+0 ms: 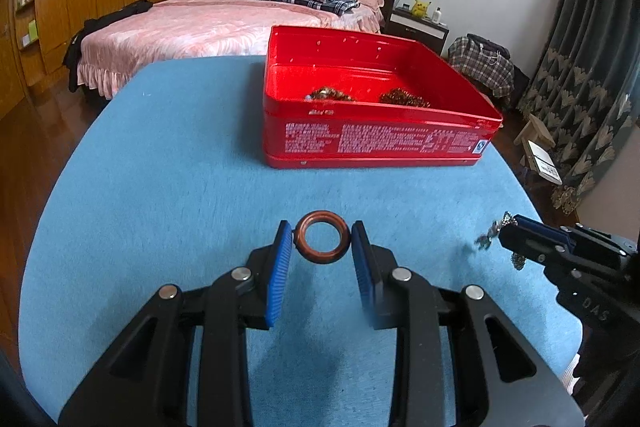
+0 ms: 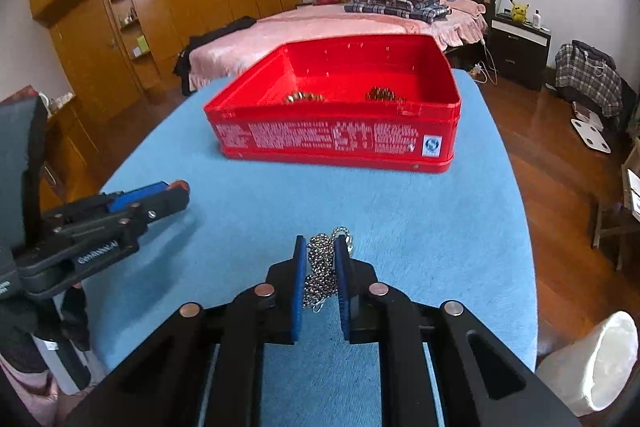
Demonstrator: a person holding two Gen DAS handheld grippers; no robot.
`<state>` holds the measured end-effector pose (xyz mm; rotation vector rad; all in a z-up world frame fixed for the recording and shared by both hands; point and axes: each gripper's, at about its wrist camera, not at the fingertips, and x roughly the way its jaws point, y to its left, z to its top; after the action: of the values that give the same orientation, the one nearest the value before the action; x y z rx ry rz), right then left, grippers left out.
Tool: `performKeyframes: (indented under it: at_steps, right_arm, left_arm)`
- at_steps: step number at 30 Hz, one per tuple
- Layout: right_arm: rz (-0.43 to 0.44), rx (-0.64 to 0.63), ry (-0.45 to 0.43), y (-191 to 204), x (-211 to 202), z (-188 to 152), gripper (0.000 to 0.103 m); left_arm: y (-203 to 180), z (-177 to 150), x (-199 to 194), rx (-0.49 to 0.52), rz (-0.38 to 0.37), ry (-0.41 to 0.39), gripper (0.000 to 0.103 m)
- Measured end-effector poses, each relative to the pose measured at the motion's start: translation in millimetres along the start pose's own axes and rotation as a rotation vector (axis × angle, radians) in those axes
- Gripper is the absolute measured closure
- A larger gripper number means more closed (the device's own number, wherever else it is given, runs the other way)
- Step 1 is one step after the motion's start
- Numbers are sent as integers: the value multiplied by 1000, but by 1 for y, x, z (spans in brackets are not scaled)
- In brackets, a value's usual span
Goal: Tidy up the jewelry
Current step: 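Carry the ring and chain into the red tin and open both tools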
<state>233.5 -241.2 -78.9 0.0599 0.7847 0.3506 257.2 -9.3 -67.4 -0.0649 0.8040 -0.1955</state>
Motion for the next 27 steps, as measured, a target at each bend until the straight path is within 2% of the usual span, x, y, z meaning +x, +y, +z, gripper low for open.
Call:
performKeyframes:
  at_steps: [7, 14, 19, 27]
  right_arm:
    - [13, 1, -62, -3, -18, 21, 89]
    - [3, -9, -144, -6, -30, 57, 90]
    - [10, -12, -176, -9, -20, 84, 90]
    - [20, -14, -199, -20, 14, 128, 90]
  left_arm:
    - [-3, 15, -8, 4, -15, -38, 74]
    - [-11, 47, -13, 2, -33, -109, 74]
    - [-16, 75, -8, 2, -42, -159, 74]
    - [-25, 112, 27, 23, -50, -173, 74]
